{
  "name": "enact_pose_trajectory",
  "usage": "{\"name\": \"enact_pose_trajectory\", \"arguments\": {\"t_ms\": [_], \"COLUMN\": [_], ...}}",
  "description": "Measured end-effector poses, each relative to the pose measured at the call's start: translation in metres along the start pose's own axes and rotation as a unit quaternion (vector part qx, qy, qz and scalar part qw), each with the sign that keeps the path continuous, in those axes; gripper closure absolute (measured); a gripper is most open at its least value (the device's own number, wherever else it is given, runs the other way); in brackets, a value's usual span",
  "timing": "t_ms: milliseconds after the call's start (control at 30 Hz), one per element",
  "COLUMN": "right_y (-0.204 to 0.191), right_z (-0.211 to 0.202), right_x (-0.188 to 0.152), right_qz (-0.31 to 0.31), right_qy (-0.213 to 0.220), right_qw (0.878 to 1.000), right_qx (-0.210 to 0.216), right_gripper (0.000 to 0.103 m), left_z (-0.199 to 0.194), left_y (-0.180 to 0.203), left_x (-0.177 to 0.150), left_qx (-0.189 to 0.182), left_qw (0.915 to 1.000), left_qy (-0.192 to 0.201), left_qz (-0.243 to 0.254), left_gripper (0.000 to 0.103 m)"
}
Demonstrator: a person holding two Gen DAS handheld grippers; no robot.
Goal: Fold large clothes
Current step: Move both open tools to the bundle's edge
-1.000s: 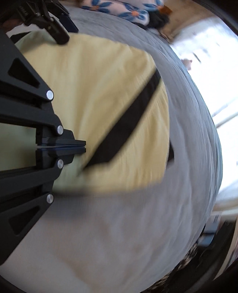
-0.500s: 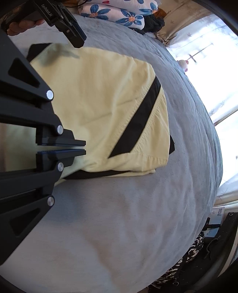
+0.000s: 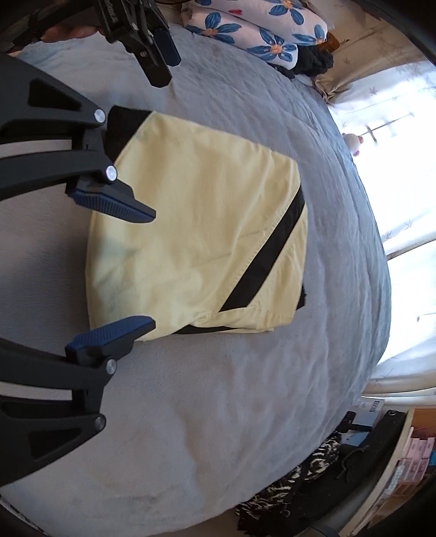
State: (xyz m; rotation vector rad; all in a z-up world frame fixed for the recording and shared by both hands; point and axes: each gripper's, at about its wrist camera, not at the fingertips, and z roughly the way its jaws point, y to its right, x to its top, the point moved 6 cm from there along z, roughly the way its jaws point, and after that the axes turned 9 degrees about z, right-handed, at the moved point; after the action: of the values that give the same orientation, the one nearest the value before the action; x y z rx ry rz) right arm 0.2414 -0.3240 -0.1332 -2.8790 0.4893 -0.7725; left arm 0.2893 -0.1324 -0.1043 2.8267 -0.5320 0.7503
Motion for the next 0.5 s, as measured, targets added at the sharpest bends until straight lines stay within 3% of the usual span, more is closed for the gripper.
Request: {"name": "enact_pose_trajectory", "arguments": {"t_ms": [100, 200, 267, 333, 433, 500], "right_y": [-0.002, -0.004, 0.000, 0.012, 0.033, 0.047], "right_z": [-0.017, -0.031, -0.032, -0.022, 0.006, 0.028], "right_x": [0.005, 0.016, 0.022, 0.029, 0.037, 0.038], "right_qz": [-0.019, -0.047, -0.050, -0.028, 0.015, 0.038], "right_qy": [0.016, 0.038, 0.039, 0.016, -0.033, -0.055], "right_qw": [1.000, 0.998, 0.998, 0.999, 0.999, 0.997], "right_qx": [-0.012, -0.018, -0.021, -0.006, 0.024, 0.031], "right_gripper": [0.044, 0.044, 0.035, 0.029, 0.029, 0.029], "left_z": [-0.010, -0.011, -0.005, 0.005, 0.026, 0.045], "left_y": [-0.002, -0.003, -0.006, -0.009, -0.012, -0.018], "left_x": [0.004, 0.010, 0.015, 0.018, 0.021, 0.022], "left_qx": [-0.002, -0.029, -0.040, -0.054, -0.097, -0.105], "left_qw": [1.0000, 0.9996, 0.9991, 0.9982, 0.9936, 0.9918], "left_qy": [0.007, 0.002, -0.009, -0.016, -0.035, -0.048], "left_qz": [-0.002, -0.008, -0.013, -0.022, -0.046, -0.055], "left_gripper": [0.011, 0.011, 0.011, 0.011, 0.011, 0.011]}}
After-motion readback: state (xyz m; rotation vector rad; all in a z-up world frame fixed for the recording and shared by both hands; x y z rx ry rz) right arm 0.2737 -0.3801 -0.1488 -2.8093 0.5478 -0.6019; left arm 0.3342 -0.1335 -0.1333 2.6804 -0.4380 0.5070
